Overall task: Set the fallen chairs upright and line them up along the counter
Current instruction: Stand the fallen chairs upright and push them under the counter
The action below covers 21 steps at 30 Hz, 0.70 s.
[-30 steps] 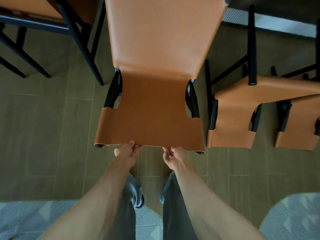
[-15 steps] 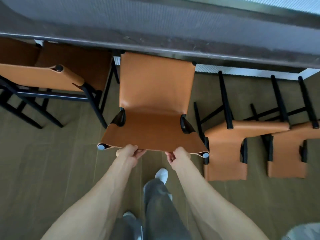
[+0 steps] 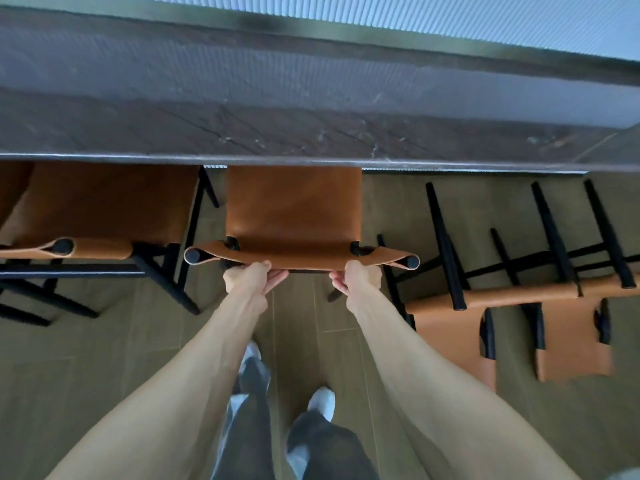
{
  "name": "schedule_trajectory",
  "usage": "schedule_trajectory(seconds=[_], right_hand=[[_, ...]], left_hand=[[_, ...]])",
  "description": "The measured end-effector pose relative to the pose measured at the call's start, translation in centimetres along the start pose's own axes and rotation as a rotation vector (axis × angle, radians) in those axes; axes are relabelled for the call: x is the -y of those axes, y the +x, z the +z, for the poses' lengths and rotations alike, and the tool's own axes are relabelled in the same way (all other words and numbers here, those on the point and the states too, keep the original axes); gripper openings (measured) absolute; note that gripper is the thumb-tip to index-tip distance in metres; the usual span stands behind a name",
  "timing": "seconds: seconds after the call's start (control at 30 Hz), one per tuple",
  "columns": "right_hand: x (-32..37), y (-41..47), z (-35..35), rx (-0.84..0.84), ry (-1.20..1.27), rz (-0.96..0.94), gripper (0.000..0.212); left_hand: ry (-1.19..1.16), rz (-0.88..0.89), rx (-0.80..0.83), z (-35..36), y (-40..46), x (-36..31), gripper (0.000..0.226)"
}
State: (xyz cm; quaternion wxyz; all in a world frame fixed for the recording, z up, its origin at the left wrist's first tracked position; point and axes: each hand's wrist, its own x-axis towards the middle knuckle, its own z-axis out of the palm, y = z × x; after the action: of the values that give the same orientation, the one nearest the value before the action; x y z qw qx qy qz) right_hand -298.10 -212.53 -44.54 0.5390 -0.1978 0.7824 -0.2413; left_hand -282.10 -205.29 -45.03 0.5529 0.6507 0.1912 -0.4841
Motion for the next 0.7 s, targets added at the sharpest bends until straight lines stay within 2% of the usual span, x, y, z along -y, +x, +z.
schedule_trajectory(seconds=[0.07, 0.2, 0.33, 0.5, 0.6, 0.7], right_hand=[[1.3, 0.3, 1.0, -0.016, 0.024, -0.009, 0.018], [4.0, 0.5, 3.0, -0.051, 0.039, 0.019, 0.011], [5.7, 1.1, 4.2, -0.065, 0.009, 0.025, 0.028], [6.9, -0.3, 3.5, -0.011, -0.047, 0.056, 0.029], [6.8, -1.7, 1.4, 0.033, -0.061, 0.000, 0.026], [6.3, -3.0, -1.5, 0.062, -0.053, -0.089, 0.028]], left_hand=[[0.037, -0.025, 0.032, 0.9, 0.7, -1.4, 0.017], [0.094, -0.068, 0.058, 2.5, 1.7, -4.4, 0.022], [0.117, -0.120, 0.083, 3.6, 2.5, -6.6, 0.030], [0.280, -0.126, 0.069, 3.6, 1.7, -7.1, 0.011], [0.427, -0.108, 0.134, 4.0, 0.2, -7.1, 0.016], [0.545, -0.042, 0.273, 5.9, -3.1, -6.7, 0.013]])
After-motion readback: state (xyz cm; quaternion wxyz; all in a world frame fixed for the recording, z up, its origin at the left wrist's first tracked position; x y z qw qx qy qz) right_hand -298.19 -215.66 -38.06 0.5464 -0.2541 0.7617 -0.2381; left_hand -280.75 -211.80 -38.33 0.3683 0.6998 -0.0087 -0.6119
